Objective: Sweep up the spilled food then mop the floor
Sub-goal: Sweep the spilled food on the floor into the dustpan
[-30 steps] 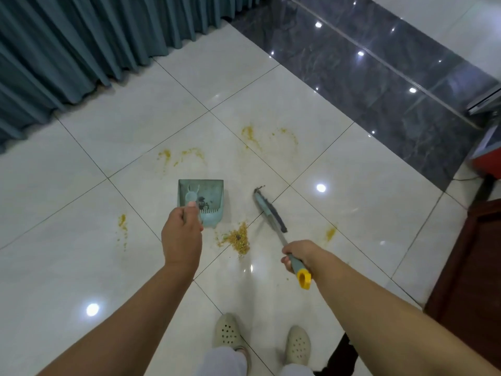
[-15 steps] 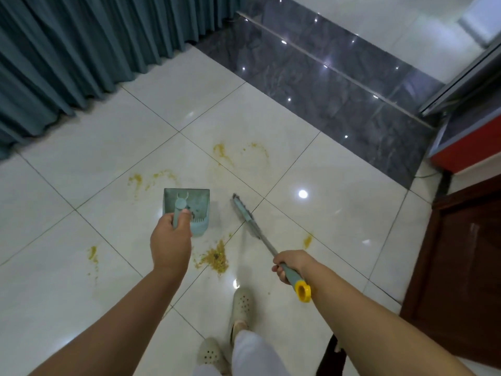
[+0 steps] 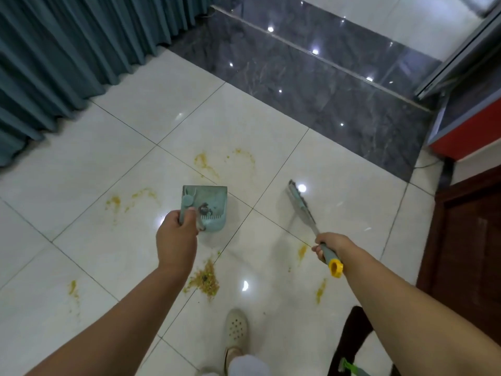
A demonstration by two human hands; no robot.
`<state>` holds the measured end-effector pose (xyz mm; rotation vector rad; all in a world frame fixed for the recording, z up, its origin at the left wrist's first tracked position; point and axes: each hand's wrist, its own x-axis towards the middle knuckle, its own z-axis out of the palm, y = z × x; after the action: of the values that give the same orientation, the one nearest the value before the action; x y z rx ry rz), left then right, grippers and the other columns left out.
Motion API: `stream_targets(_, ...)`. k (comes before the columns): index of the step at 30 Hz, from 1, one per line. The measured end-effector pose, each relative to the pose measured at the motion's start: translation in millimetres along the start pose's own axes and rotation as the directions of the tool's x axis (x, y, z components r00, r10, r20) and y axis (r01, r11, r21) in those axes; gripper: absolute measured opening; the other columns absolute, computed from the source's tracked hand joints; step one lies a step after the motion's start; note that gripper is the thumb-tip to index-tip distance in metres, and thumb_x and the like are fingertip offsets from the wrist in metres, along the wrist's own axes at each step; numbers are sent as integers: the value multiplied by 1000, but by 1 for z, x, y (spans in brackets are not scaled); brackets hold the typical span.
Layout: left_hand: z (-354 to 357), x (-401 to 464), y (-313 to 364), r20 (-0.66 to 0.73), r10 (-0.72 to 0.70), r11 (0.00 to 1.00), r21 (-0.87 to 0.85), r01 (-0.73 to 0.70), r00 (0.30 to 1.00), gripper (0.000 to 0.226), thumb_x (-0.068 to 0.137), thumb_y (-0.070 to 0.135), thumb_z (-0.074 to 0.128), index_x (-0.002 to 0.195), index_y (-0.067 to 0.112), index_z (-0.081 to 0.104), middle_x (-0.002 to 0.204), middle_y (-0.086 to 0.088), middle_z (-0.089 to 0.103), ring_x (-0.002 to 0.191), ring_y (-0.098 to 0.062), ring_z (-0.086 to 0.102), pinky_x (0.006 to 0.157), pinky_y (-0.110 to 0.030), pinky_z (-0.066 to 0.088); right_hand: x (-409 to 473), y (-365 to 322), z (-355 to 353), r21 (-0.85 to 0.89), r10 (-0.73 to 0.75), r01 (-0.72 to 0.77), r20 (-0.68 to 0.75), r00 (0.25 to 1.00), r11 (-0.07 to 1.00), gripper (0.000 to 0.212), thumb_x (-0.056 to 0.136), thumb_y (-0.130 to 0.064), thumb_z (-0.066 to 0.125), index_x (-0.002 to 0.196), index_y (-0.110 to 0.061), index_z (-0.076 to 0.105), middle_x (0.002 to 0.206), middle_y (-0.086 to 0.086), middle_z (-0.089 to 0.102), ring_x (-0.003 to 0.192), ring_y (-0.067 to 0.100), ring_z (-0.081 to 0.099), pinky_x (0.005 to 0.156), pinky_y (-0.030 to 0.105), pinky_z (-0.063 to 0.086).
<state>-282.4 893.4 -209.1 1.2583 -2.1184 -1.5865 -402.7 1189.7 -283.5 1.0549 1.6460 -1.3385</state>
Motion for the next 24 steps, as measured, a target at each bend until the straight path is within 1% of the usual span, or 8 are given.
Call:
stream_targets(2,12,6,2,11,-5,1000,-6,5,1000,29,89,38,47,70,17,53,64,-2,56,56,-19,47,54,-33,41,9,-11,-11,16,4,-4,-24,1000,1000,34,94,-2,42,126,10,44,69,16,47,19,10,38,28,11,35)
stream_targets(5,24,13,7,19,4,1000,8,-4,1000,28,88,39,46,68,20,50,63,-1,56,56,-18,47,53,-33,41,18,-20,-17,42,7,-5,-45,999,999,38,95,-1,41,131,11,41,73,18,48,18,10,38,29,11,37)
stream_targets(7,27,15,11,26,13,1000,16,-14,1000,28,87,38,46,67,19,50,62,0,55,54,-17,46,51,-31,40,21,-20,-15,32,1,1,-45,999,999,32,94,0,41,126,8,43,75,19,49,22,11,40,29,11,38)
stream_targets(10,25,17,15,28,-22,999,-37,23,999,26,84,37,47,64,20,48,59,2,53,50,-13,43,45,-28,37,23,-15,-4,-46,-3,2,-33,999,999,19,93,1,44,111,6,44,73,19,50,36,15,42,29,14,38)
stream_targets(11,23,17,15,24,-39,998,-57,40,999,26,85,36,47,64,20,47,58,2,52,50,-13,42,45,-28,36,24,-12,2,-73,4,-6,-25,1000,997,17,92,1,45,109,7,44,71,18,50,34,15,42,29,14,38)
stream_targets(14,11,18,13,8,-62,995,-74,63,998,27,87,35,47,67,17,49,59,1,52,50,-12,42,46,-28,36,23,-2,21,-150,29,-29,-2,1000,988,17,92,0,48,107,8,47,67,16,49,24,14,41,31,15,38)
stream_targets(18,-17,18,5,-8,-75,992,-98,74,997,26,88,34,47,70,16,52,60,0,53,49,-12,42,45,-27,37,13,13,60,-260,40,-32,25,999,965,16,90,-1,51,104,7,52,68,16,53,40,16,44,33,16,40)
stream_targets(24,-72,13,-17,-54,-98,988,-121,91,994,25,88,32,49,70,15,53,61,-3,52,50,-15,42,45,-27,36,-22,50,131,-350,59,-24,91,994,937,13,90,2,50,101,6,52,67,14,50,46,18,43,35,16,40)
